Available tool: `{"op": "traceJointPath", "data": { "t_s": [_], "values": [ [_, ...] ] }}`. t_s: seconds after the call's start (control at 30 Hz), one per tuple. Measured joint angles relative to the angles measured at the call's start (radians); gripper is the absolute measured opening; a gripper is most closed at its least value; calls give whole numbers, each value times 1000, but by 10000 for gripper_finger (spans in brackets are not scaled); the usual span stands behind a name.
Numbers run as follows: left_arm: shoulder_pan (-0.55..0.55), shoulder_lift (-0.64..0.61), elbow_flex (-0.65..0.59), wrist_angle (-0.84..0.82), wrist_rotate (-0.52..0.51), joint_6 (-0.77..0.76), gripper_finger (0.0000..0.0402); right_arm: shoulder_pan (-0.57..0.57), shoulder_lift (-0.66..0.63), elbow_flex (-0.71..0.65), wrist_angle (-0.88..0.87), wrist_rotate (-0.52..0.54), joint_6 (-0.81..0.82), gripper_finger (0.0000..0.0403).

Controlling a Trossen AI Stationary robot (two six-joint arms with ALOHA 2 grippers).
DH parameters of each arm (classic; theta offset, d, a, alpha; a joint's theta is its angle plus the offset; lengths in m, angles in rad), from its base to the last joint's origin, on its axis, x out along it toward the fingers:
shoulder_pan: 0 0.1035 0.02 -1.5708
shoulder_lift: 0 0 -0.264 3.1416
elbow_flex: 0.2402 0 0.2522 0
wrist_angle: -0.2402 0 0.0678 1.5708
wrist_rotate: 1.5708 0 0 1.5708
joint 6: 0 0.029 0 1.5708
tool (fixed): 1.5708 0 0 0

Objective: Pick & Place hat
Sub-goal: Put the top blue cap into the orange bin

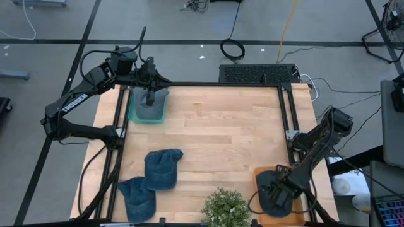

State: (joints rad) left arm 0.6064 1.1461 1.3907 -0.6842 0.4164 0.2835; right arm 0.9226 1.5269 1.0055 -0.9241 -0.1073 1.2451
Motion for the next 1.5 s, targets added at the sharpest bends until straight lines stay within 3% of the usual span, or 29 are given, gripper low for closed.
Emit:
{"op": "traceJointPath", "data": {
  "t_s": [0.27, 0.43, 0.53, 0.77, 0.87, 0.97, 1.17, 1.3, 1.5],
  "values": [
    [0, 0, 0, 0, 0, 0, 35, -13, -50, 18, -56, -69, 34, 0],
    [0, 0, 0, 0, 0, 0, 35, -11, -170, 30, -56, 40, 5, 0],
    [0, 0, 0, 0, 0, 0, 35, -11, -250, 30, -56, 257, -105, 0],
    [0, 0, 0, 0, 0, 0, 35, -26, -401, -7, 76, 998, -544, 0],
    [0, 0, 0, 0, 0, 0, 35, -102, -468, -58, 226, 1139, -768, 0],
    [0, 0, 0, 0, 0, 0, 35, -241, -536, -141, 460, 1111, -973, 0],
    [0, 0, 0, 0, 0, 0, 35, -480, -620, -347, 1005, 774, -1331, 0],
    [0, 0, 0, 0, 0, 0, 35, -536, -645, -455, 1220, 754, -1433, 0],
    [0, 0, 0, 0, 0, 0, 35, -550, -655, -538, 1404, 759, -1523, 0]
  ]
}}
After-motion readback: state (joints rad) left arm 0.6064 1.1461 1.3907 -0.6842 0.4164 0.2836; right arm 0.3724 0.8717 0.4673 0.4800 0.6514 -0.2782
